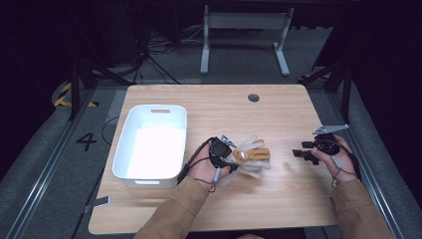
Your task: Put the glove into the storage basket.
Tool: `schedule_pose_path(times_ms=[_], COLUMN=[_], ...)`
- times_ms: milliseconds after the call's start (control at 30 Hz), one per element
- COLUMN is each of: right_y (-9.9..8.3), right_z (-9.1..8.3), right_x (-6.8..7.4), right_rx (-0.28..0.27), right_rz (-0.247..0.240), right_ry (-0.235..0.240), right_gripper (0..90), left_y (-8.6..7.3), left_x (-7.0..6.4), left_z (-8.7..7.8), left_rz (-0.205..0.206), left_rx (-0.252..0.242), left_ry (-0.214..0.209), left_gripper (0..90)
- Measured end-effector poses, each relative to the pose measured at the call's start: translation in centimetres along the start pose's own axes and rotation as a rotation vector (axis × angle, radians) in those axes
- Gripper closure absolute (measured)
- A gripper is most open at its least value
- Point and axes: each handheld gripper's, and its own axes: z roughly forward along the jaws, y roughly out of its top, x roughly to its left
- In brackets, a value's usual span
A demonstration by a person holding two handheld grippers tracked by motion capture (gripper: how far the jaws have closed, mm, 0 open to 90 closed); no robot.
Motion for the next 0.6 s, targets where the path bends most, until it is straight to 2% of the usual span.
schedule_pose_path(times_ms=[167, 300, 367, 400, 467, 600], right_y=[0.0, 0.0, 0.2, 0.4, 0.5, 0.5], right_z=[0.0, 0.2, 0.2, 0.0, -0.1, -0.1], right_x=[-0.2, -0.3, -0.5, -0.7, -0.7, -1.0], right_rx=[-0.005, 0.019, 0.028, 0.018, 0.011, 0.026], right_rz=[0.010, 0.007, 0.011, 0.018, 0.024, 0.007], right_ry=[0.008, -0.017, -0.018, -0.013, -0.011, -0.008], right_gripper=[38.6, 39.6, 41.7, 42.4, 43.1, 44.5], left_y=[0.4, 0.8, 1.1, 1.1, 1.3, 1.7], left_x=[0.2, 0.6, 0.8, 0.8, 0.9, 0.9], left_z=[-0.6, -1.1, -1.5, -1.5, -2.0, -2.8], left_rz=[-0.012, -0.038, -0.054, -0.054, -0.060, -0.077], left_rx=[0.001, 0.004, 0.027, 0.027, 0.045, 0.052], left_ry=[0.019, 0.029, 0.048, 0.048, 0.074, 0.103], left_gripper=[71.1, 71.0, 71.0, 71.0, 71.0, 70.9])
